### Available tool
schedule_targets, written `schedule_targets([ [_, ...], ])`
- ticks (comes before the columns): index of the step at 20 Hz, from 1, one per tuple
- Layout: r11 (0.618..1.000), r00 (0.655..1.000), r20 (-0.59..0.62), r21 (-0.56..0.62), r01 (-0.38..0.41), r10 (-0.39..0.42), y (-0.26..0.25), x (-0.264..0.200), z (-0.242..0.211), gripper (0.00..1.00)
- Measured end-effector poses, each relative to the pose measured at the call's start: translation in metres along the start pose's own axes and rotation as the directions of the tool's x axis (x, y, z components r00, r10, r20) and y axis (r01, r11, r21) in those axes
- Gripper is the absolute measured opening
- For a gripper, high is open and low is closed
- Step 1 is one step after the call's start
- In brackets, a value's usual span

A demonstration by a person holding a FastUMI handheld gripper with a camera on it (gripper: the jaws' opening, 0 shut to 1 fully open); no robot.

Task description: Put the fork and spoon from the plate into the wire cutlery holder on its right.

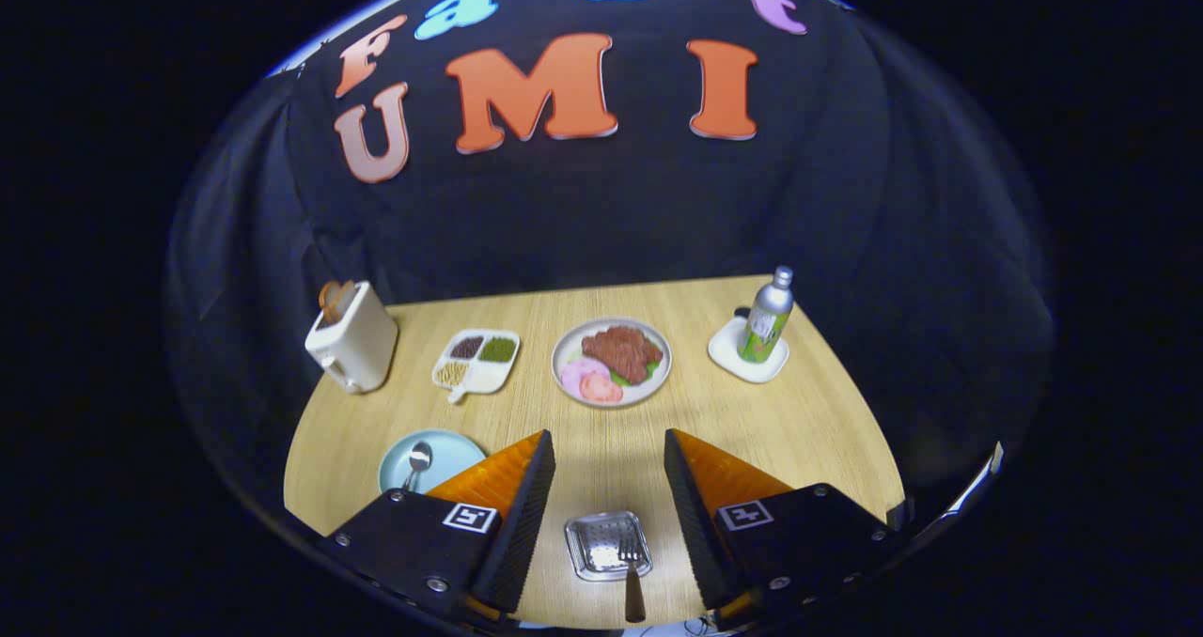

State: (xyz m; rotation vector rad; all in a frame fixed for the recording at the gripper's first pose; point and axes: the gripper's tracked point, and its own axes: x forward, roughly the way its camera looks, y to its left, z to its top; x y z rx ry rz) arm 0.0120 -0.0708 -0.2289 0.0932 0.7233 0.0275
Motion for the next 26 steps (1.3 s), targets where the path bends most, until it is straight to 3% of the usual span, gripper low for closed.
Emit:
schedule_targets([
  [5, 0.999, 0.948, 0.319, -0.024, 0.024, -0.015, 0.032, -0.032, 0.062, 0.79],
  [8, 0.993, 0.902, 0.432, -0.093, 0.076, -0.028, 0.058, -0.047, 0.082, 0.81],
  [10, 0.992, 0.880, 0.475, -0.112, 0.061, 0.000, 0.086, -0.055, 0.090, 0.82],
  [14, 0.992, 0.880, 0.472, -0.124, 0.011, 0.049, 0.135, -0.049, 0.089, 0.83],
  [20, 0.990, 0.910, 0.405, -0.132, -0.039, 0.090, 0.192, -0.033, 0.060, 0.86],
  [23, 0.982, 0.930, 0.343, -0.171, -0.077, 0.133, 0.225, -0.024, 0.036, 0.87],
  [26, 0.970, 0.960, 0.208, -0.193, -0.146, 0.186, 0.257, -0.009, 0.000, 0.88],
])
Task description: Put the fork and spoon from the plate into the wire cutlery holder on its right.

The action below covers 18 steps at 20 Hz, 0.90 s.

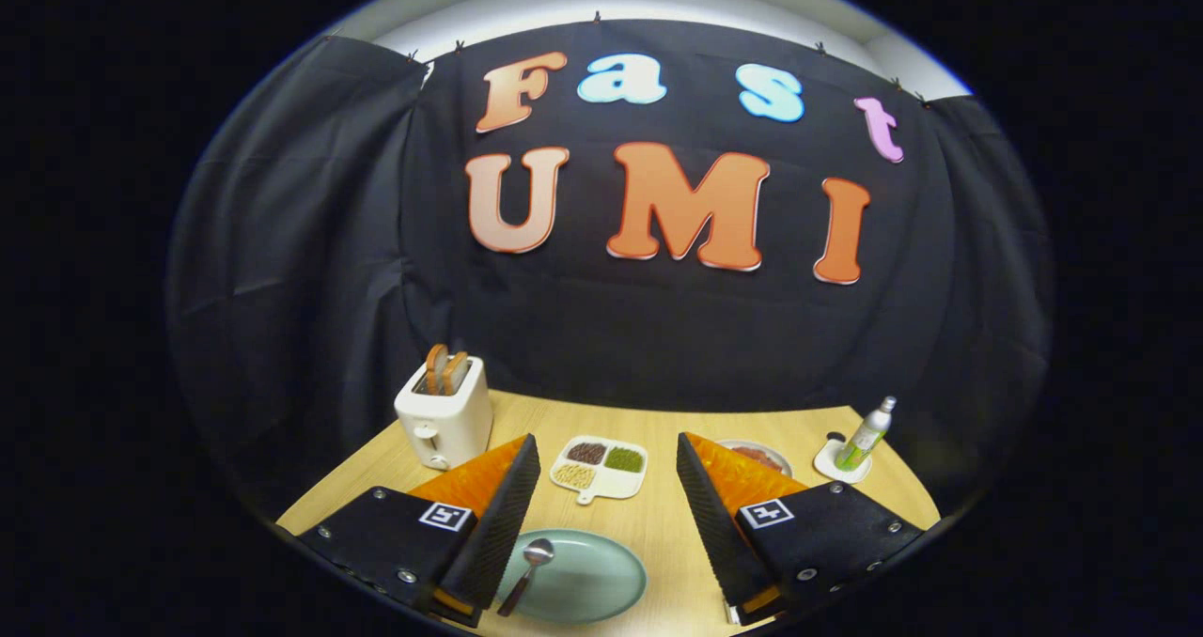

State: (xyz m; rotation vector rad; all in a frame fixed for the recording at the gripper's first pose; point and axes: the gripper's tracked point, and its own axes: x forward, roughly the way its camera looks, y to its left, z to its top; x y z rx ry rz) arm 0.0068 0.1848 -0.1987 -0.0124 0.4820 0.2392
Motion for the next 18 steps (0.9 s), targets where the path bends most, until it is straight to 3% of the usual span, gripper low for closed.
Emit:
schedule_targets([
  [3, 0.998, 0.984, -0.168, 0.014, -0.054, 0.055, 0.026, 0.019, -0.045, 0.87],
  [6, 0.996, 0.938, -0.338, 0.051, -0.070, 0.083, 0.042, 0.025, -0.090, 0.87],
  [12, 0.992, 0.790, -0.600, 0.070, -0.107, 0.128, 0.071, 0.035, -0.175, 0.80],
  [18, 0.996, 0.606, -0.792, 0.040, -0.080, 0.080, 0.074, 0.037, -0.238, 0.67],
])
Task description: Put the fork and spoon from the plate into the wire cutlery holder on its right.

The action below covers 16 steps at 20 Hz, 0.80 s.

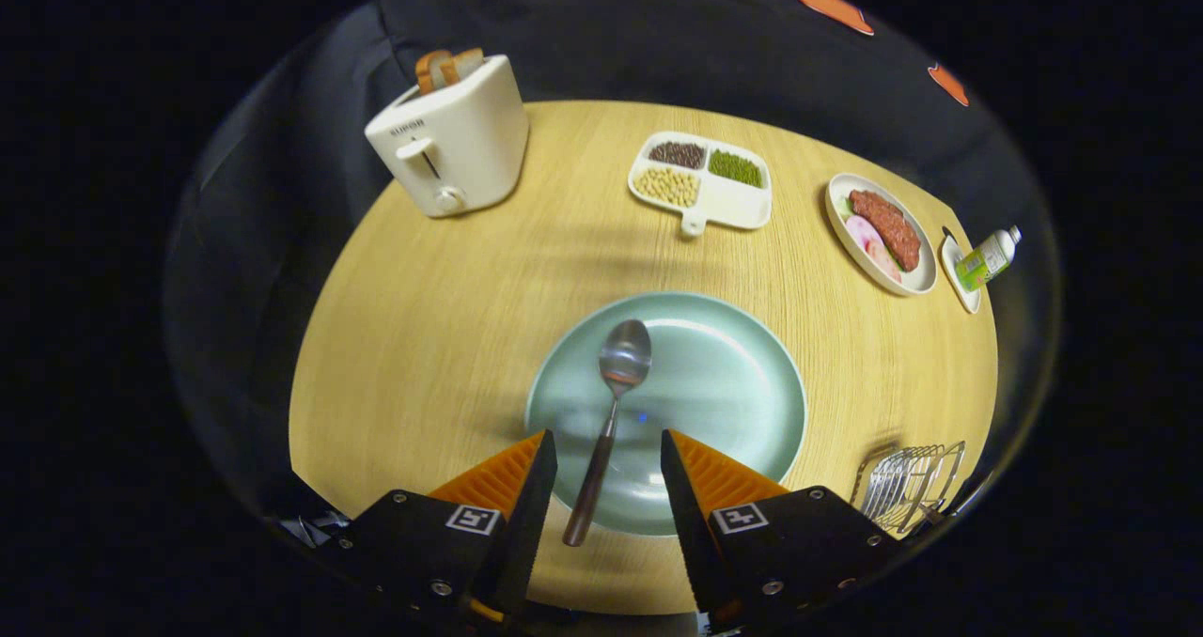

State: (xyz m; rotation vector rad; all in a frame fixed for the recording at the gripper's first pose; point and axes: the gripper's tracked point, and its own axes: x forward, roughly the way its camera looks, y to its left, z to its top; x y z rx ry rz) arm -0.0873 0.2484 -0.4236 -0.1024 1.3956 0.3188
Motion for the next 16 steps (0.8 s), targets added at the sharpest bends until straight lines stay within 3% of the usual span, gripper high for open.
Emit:
schedule_targets([
  [5, 1.000, 0.984, -0.178, 0.020, 0.013, -0.009, -0.011, 0.021, -0.019, 0.55],
  [9, 0.999, 0.967, -0.255, 0.046, 0.025, -0.012, -0.014, 0.040, -0.027, 0.35],
  [12, 0.996, 0.965, -0.260, 0.079, 0.030, -0.008, -0.016, 0.044, -0.028, 0.12],
  [16, 0.991, 0.973, -0.221, 0.130, -0.034, 0.063, -0.014, 0.039, -0.023, 0.06],
])
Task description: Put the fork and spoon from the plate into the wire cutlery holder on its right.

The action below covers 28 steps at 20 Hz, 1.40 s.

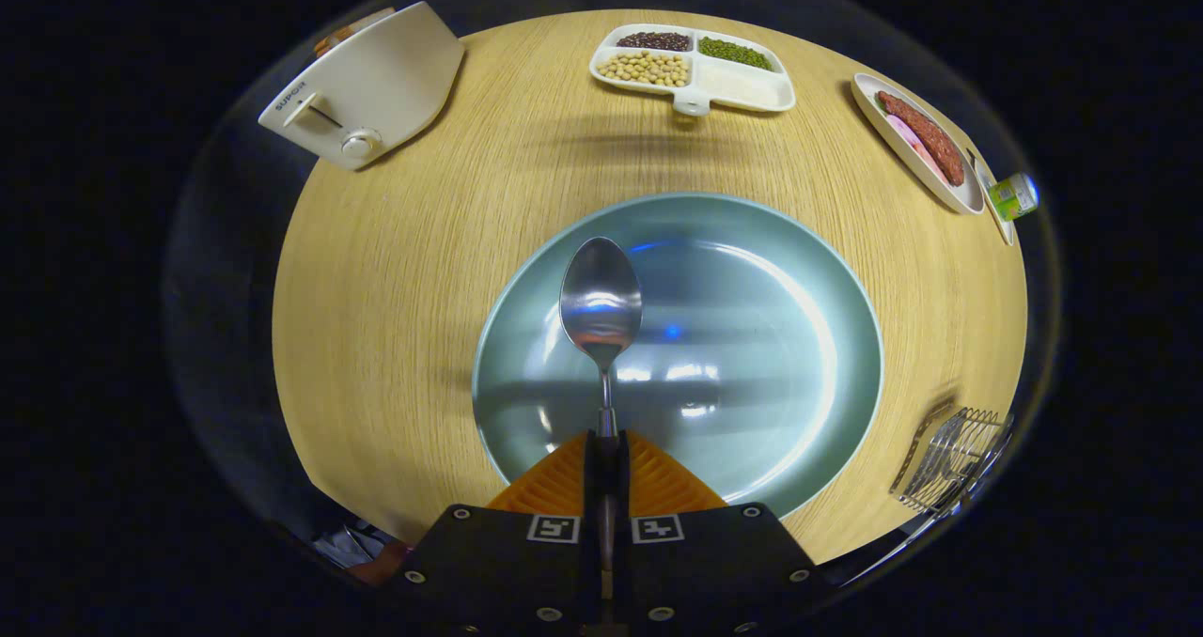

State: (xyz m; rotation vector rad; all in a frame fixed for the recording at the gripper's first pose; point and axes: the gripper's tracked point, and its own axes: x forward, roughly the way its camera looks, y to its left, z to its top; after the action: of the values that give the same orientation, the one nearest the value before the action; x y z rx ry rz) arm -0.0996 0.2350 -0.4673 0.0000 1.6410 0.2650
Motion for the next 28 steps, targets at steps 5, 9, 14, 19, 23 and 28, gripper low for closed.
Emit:
schedule_targets([
  [5, 1.000, 0.997, 0.073, 0.016, -0.021, 0.019, -0.024, -0.040, -0.002, 0.05],
  [9, 0.997, 0.992, 0.121, 0.060, -0.050, 0.042, -0.054, -0.081, -0.015, 0.05],
  [14, 0.994, 0.986, 0.163, 0.111, -0.005, -0.013, -0.118, -0.131, -0.042, 0.05],
  [19, 0.988, 0.988, 0.128, 0.142, 0.064, -0.082, -0.186, -0.153, -0.080, 0.05],
  [23, 0.987, 0.992, 0.068, 0.128, 0.094, -0.103, -0.214, -0.155, -0.116, 0.05],
  [28, 0.988, 0.989, -0.006, 0.057, 0.145, -0.145, -0.247, -0.156, -0.138, 0.05],
])
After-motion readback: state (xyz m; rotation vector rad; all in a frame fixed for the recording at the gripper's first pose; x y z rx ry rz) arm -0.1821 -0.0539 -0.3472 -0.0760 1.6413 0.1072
